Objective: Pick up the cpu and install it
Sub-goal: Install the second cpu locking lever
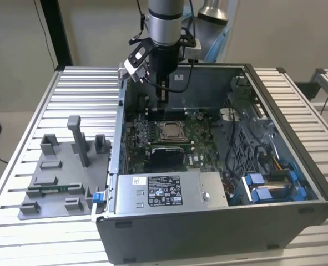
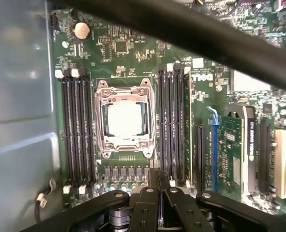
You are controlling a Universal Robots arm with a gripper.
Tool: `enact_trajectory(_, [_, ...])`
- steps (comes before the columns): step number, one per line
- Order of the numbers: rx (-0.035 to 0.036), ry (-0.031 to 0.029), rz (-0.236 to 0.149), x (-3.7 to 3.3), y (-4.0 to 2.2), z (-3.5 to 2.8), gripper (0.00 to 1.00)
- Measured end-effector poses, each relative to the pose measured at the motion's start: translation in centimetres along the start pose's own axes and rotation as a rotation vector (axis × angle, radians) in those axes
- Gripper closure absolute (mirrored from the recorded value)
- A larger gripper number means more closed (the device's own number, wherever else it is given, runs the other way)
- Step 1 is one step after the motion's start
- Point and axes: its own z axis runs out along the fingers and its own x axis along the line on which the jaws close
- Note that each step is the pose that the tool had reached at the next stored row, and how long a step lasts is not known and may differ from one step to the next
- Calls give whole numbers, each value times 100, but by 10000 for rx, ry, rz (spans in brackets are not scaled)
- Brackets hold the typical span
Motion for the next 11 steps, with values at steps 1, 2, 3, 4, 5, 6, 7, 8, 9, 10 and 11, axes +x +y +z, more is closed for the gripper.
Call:
enact_trajectory(1, [4, -1, 0, 1, 1, -41, 100])
enact_trajectory(2, [5, -1, 1, 2, 1, -64, 100])
enact_trajectory(3, [4, 0, 1, 1, 1, -65, 100])
enact_trajectory(4, [4, 1, 1, 1, 1, -65, 100])
enact_trajectory(5, [4, 2, 0, 1, 1, -64, 100])
enact_trajectory(6, [4, 1, 0, 1, 1, -65, 100])
enact_trajectory(7, [5, 1, 1, 2, 1, -65, 100])
enact_trajectory(8, [7, 0, 1, 1, 1, -65, 100])
enact_trajectory(9, [8, 0, 0, 1, 1, -65, 100])
enact_trajectory(10, [8, 0, 0, 1, 1, -65, 100])
enact_trajectory(11, [8, 1, 1, 1, 1, -65, 100])
